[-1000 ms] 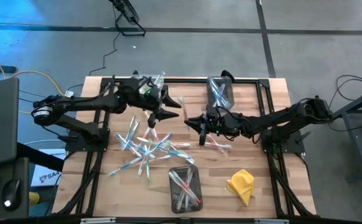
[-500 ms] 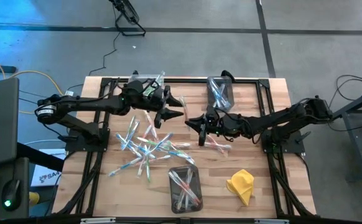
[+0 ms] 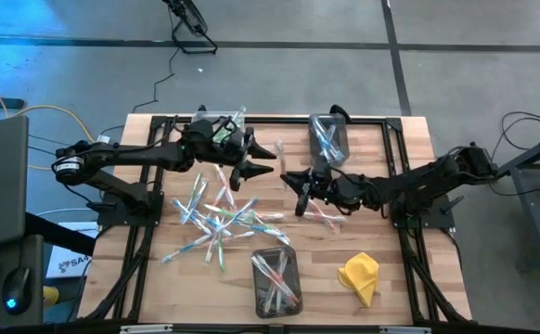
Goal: Pick & Place Toothbrushes
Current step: Put the orange toothbrush into the bottom black bin
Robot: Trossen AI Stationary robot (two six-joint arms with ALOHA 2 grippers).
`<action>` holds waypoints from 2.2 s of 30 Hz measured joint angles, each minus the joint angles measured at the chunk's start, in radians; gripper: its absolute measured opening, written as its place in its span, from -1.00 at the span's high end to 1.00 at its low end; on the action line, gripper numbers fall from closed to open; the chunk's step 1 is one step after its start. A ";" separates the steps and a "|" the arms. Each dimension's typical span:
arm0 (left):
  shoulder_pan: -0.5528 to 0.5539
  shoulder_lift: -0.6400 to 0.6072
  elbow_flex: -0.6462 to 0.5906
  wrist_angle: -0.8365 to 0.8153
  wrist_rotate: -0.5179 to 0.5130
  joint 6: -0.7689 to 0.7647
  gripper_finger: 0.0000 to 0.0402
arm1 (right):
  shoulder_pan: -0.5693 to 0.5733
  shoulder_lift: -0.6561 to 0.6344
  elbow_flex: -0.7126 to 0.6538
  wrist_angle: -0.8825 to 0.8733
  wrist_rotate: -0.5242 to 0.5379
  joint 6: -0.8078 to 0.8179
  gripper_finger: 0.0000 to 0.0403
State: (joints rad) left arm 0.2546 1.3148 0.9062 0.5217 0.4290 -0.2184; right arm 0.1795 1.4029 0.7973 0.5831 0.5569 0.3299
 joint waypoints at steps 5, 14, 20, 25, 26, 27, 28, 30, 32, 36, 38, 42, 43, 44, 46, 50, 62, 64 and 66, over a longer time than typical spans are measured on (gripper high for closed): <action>0.000 0.000 0.000 0.003 -0.001 0.000 0.07 | 0.031 0.000 0.000 0.028 0.001 -0.042 0.92; 0.000 -0.001 0.000 0.017 -0.002 0.000 0.07 | 0.013 0.003 0.000 -0.002 -0.043 -0.009 0.92; -0.007 0.043 0.034 0.049 -0.014 -0.006 0.07 | -0.013 0.003 -0.001 -0.002 -0.095 0.013 0.92; -0.007 0.095 0.085 0.045 0.019 -0.066 0.07 | -0.011 0.003 -0.001 -0.015 -0.104 0.014 0.92; -0.006 0.098 0.089 0.043 0.020 -0.068 0.07 | -0.011 0.003 -0.001 -0.022 -0.104 0.017 0.92; -0.006 0.098 0.091 0.044 0.021 -0.068 0.07 | -0.012 0.003 -0.001 -0.030 -0.103 0.018 0.92; -0.006 0.098 0.095 0.045 0.022 -0.068 0.07 | -0.012 0.003 -0.001 -0.038 -0.103 0.023 0.92; -0.006 0.096 0.097 0.056 0.022 -0.068 0.07 | -0.012 0.003 -0.001 -0.055 -0.090 0.036 0.92; -0.006 0.096 0.097 0.053 0.022 -0.068 0.07 | -0.012 0.003 -0.001 -0.059 -0.085 0.039 0.92; -0.006 0.096 0.097 0.050 0.022 -0.078 0.07 | -0.012 0.003 -0.001 -0.057 -0.085 0.039 0.92; -0.006 0.097 0.097 0.039 0.022 -0.078 0.07 | -0.012 0.003 -0.001 -0.057 -0.085 0.038 0.92; -0.006 0.097 0.097 0.033 0.022 -0.079 0.07 | -0.012 0.003 -0.001 -0.057 -0.085 0.037 0.92; -0.006 0.097 0.097 0.030 0.022 -0.080 0.07 | -0.012 0.003 -0.001 -0.057 -0.085 0.037 0.92; -0.006 0.097 0.097 0.029 0.023 -0.083 0.07 | -0.012 0.003 -0.001 -0.057 -0.085 0.036 0.92; -0.006 0.097 0.097 0.029 0.023 -0.094 0.08 | -0.012 0.003 -0.001 -0.057 -0.084 0.034 0.92; -0.006 0.097 0.097 0.028 0.025 -0.101 0.23 | -0.012 0.003 -0.001 -0.057 -0.084 0.033 0.92; -0.006 0.097 0.097 0.026 0.005 -0.101 0.84 | -0.012 0.003 -0.001 -0.056 -0.084 0.032 0.92; -0.006 0.097 0.096 0.024 0.002 -0.101 0.90 | -0.012 0.003 -0.001 -0.056 -0.085 0.032 0.92; -0.006 0.097 0.096 0.021 0.002 -0.101 0.95 | -0.012 0.003 -0.001 -0.056 -0.085 0.033 0.92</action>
State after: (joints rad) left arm 0.2485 1.4113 1.0023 0.5425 0.4313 -0.3191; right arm 0.1677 1.4063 0.7963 0.5266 0.4717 0.3626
